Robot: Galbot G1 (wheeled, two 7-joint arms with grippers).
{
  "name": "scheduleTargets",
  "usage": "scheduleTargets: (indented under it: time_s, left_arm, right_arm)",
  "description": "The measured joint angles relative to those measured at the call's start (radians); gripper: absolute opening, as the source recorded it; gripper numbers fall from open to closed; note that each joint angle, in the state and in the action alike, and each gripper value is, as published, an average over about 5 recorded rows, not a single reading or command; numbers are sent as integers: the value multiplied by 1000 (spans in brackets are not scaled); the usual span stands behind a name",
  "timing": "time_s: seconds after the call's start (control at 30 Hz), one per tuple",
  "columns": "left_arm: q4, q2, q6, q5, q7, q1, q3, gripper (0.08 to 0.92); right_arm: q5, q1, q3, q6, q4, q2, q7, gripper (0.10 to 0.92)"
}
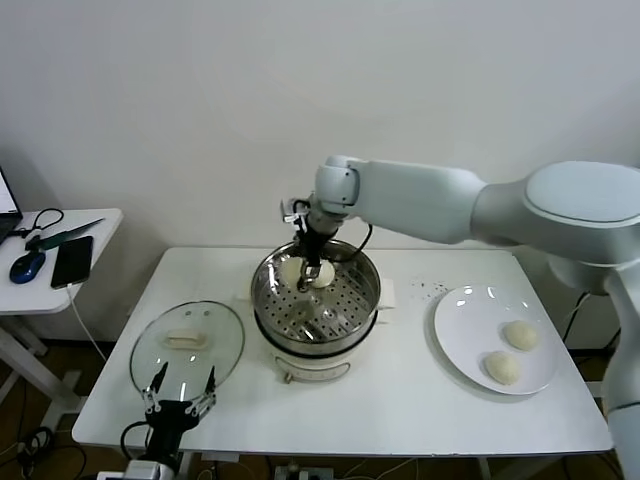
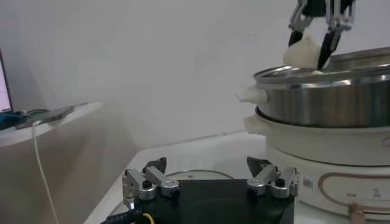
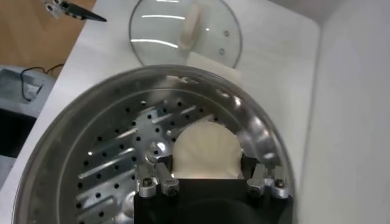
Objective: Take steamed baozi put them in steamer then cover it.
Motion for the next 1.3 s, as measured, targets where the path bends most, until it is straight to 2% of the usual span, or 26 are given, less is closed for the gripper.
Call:
scheduleTargets:
  time_s: [0.33, 0.53, 0.8, 1.03, 1.3]
  left_arm:
    - [4, -1, -2, -3, -1, -2, -4, 823]
    - [5, -1, 0, -7, -1, -9, -9, 823]
    - [9, 0, 2, -13, -1, -13, -16, 823]
    - [10, 2, 2, -15, -2, -9, -19, 823]
    - [9, 2, 11, -16, 5, -19, -19, 823]
  right_arm:
    - [-15, -50, -7, -5, -23, 40, 20, 712]
    - [-23, -61, -10, -11, -23, 42, 22, 803]
    - [-27, -36, 1, -3, -1, 13, 7, 823]
    - [-25, 59, -18, 37, 66, -87, -51, 823]
    - [-84, 164, -48, 80, 193, -304, -120, 823]
